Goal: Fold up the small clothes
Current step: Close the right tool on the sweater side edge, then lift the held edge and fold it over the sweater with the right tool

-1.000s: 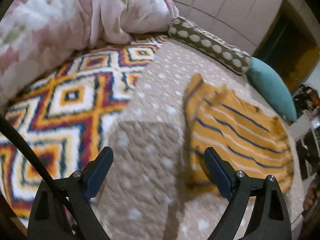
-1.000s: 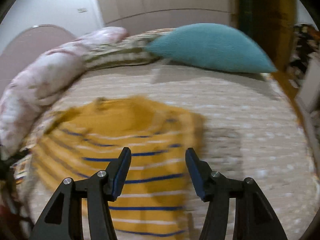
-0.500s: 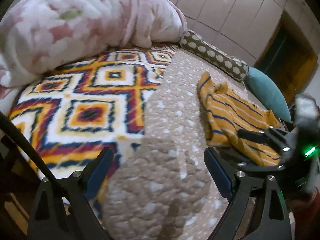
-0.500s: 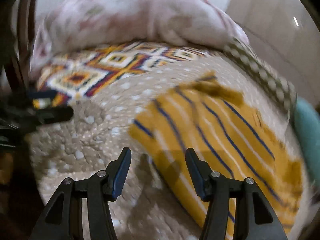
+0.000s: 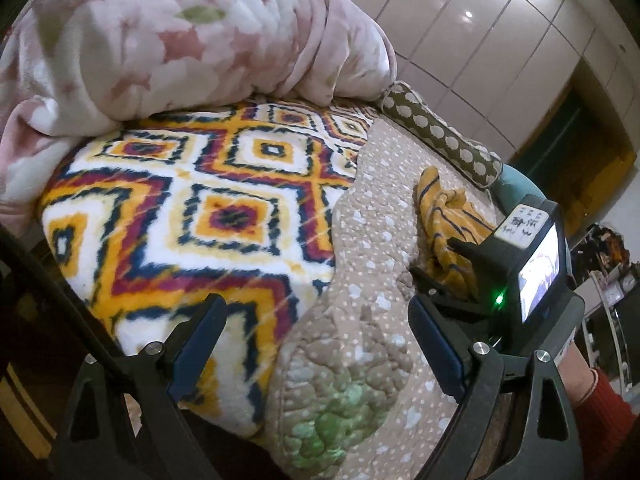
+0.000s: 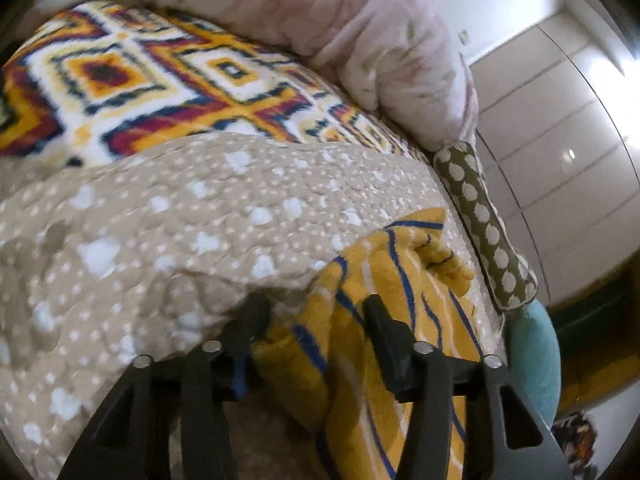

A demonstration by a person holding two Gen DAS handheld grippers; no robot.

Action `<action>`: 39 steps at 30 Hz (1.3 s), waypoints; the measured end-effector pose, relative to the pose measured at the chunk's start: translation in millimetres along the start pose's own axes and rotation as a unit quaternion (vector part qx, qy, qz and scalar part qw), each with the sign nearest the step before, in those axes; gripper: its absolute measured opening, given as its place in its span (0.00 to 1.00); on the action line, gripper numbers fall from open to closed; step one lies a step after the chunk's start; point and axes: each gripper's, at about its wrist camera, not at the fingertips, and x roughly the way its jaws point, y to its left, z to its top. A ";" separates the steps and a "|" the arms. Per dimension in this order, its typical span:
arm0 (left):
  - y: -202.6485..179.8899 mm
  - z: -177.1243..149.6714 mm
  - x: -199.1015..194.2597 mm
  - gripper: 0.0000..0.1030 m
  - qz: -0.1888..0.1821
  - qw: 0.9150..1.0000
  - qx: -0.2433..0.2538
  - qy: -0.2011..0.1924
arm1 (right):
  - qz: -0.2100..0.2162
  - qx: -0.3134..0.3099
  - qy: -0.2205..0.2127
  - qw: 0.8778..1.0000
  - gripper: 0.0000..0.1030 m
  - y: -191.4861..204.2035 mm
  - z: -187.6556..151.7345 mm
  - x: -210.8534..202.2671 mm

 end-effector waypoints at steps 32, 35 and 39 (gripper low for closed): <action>-220.2 -51.0 37.1 0.89 -0.086 0.972 0.190 0.105 | 0.133 0.692 -0.066 0.707 0.08 -227.4 -358.6 -68.6; -237.2 -52.7 40.4 0.89 -0.090 0.970 0.202 0.106 | 0.143 0.695 -0.089 0.699 0.08 -225.5 -362.2 -83.4; -264.0 -52.1 53.9 0.89 -0.104 0.963 0.223 0.107 | 0.154 0.704 -0.103 0.685 0.08 -213.8 -386.2 -100.0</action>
